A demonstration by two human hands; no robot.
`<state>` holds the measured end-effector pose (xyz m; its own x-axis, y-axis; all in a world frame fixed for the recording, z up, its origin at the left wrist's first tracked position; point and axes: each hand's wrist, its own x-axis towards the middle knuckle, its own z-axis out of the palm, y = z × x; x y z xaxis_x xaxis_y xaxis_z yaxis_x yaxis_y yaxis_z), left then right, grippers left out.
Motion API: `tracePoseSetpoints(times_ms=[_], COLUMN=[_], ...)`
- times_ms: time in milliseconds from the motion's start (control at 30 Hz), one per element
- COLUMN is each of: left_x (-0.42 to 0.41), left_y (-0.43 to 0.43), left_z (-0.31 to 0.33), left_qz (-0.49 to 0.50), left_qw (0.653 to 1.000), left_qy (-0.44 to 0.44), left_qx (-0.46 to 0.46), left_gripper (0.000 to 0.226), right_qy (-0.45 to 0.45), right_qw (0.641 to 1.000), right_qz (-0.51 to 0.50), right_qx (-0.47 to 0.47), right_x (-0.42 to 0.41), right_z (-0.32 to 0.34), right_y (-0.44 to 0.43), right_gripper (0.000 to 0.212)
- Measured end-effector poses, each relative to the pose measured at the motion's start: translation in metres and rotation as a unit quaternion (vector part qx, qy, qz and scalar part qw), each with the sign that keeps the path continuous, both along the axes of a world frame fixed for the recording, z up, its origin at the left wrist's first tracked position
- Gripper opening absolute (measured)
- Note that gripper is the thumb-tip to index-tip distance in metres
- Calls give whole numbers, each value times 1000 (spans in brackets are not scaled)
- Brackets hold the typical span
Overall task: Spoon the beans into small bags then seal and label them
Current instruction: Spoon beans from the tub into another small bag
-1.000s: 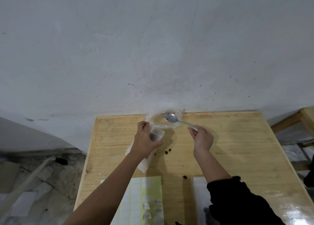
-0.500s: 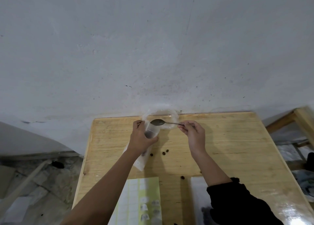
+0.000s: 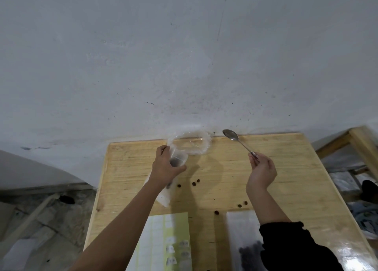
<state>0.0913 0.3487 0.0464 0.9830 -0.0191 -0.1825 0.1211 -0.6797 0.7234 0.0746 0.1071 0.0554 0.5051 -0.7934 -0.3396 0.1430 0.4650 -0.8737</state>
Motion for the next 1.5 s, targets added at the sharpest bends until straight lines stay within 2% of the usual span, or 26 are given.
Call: tracePoseSetpoints(times_ms=[300, 433, 567, 800, 1200, 1500], left_x=[-1, -2, -4, -5, -3, -3], left_y=[3, 6, 10, 16, 19, 23], left_z=[0, -2, -4, -5, -2, 5], left_qz=[-4, -10, -11, -16, -20, -9], left_qw=[1000, 1000, 1000, 1000, 999, 999], left_qy=[-2, -3, 2, 13, 33, 31], left_qx=[11, 18, 25, 19, 5, -3], left_gripper=[79, 86, 90, 91, 89, 88], right_qy=[108, 186, 266, 292, 319, 346], right_qw=[985, 950, 902, 868, 845, 810], right_qz=[91, 169, 227, 284, 308, 323], right_qx=[-104, -183, -254, -284, -297, -347], right_x=[-4, -7, -7, -3, 3, 3], right_z=[-31, -40, -49, -57, -56, -45], right_y=[1, 2, 4, 5, 4, 7], right_gripper=[14, 10, 15, 19, 29, 25])
